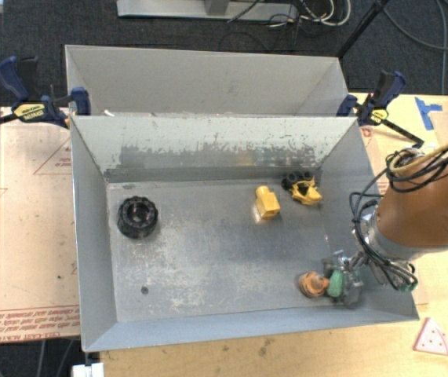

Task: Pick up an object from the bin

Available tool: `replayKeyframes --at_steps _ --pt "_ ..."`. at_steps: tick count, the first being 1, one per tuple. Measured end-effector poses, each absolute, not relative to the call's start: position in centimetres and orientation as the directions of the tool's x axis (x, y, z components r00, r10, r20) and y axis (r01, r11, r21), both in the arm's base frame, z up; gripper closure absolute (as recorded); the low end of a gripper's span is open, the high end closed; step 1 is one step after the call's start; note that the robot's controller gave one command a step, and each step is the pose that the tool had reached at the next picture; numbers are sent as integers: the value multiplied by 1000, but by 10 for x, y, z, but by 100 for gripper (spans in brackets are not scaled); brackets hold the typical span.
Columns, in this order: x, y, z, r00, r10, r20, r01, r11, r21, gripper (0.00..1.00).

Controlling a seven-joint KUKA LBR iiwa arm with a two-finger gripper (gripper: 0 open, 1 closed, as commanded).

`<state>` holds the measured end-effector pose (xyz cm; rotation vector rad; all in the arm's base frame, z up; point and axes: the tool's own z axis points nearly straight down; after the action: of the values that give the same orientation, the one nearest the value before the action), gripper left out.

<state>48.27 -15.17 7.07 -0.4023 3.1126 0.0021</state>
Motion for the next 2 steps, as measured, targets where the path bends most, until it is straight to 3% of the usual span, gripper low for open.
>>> replayKeyframes --at_steps 1,2 --pt "493 -123 110 -913 -408 -6 -408 913 -5 100" --pt "521 -126 135 -904 -428 -2 -428 904 2 100"
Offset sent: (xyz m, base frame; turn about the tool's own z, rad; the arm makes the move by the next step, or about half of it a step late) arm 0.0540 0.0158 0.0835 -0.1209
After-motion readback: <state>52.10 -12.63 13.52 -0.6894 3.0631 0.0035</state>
